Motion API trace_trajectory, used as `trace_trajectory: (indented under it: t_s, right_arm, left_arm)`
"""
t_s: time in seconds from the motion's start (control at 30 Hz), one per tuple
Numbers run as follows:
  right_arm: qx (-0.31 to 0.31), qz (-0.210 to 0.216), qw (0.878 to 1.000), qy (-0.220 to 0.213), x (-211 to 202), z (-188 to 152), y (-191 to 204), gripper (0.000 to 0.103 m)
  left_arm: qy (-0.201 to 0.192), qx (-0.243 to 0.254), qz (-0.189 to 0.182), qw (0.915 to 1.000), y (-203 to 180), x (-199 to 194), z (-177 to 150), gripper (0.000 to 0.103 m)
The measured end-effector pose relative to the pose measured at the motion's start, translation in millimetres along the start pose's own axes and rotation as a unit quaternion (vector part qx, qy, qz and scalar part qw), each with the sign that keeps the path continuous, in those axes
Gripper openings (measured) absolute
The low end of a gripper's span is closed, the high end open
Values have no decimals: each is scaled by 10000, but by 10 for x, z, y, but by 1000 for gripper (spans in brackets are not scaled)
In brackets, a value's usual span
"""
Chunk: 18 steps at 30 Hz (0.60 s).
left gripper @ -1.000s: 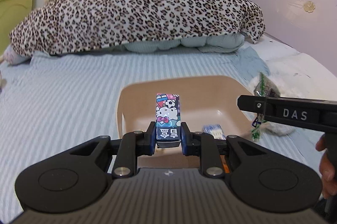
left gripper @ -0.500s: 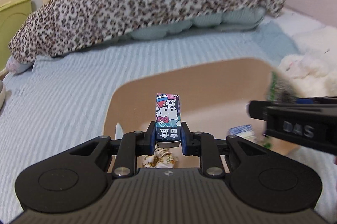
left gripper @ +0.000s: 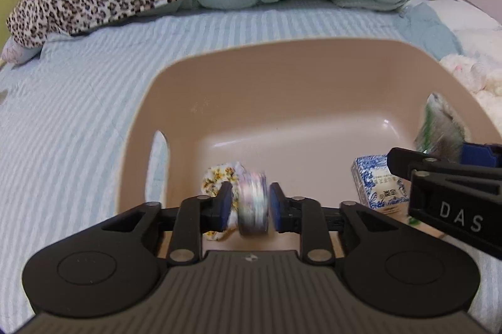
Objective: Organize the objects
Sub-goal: 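Carry both items over the basket and open both tools to release them, then grasp the white card box with the left tool while the right tool grasps the orange item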
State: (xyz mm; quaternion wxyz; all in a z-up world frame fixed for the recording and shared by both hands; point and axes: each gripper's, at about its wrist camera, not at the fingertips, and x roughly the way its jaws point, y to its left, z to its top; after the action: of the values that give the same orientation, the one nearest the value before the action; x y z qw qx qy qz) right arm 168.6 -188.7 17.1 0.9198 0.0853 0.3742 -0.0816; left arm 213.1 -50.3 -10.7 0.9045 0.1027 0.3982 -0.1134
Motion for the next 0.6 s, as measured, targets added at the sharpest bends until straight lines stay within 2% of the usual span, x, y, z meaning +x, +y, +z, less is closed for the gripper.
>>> trace_trajectory:
  t_s: [0.03,0.07,0.1,0.2,0.37,0.43,0.6]
  right_arm:
    - [-2,-11,10000,-58,-44,7,-3,66]
    - [-18,-3,9999,-122,-92,13,-8,68]
    - [-33,-17,9998,-188,-155,13,-13,71]
    - [-52,-62,9995,-309,-318,9,-54,79]
    - [-45,-52,9996,-276,-540,-42,-115,81]
    - [-114,-58,9996,-262,-623,-90,-111,86]
    - [-270,-115,9994,-191,-752,-245,-106,88]
  left_arm:
    - [-64,26,53,10000,0,-57,14,49]
    - [-147,34,94,9998,-8,-128,32,64]
    - [-243,21,144,9996,0,-201,43,70]
    - [-346,-51,139,9993,42,-379,66,71]
    - [-367,-68,104,9992,79,-597,26,72]
    - [-377,-53,136,9992,89,-664,-21,72]
    - [-305,-150,54,9994,150,-764,-175,73]
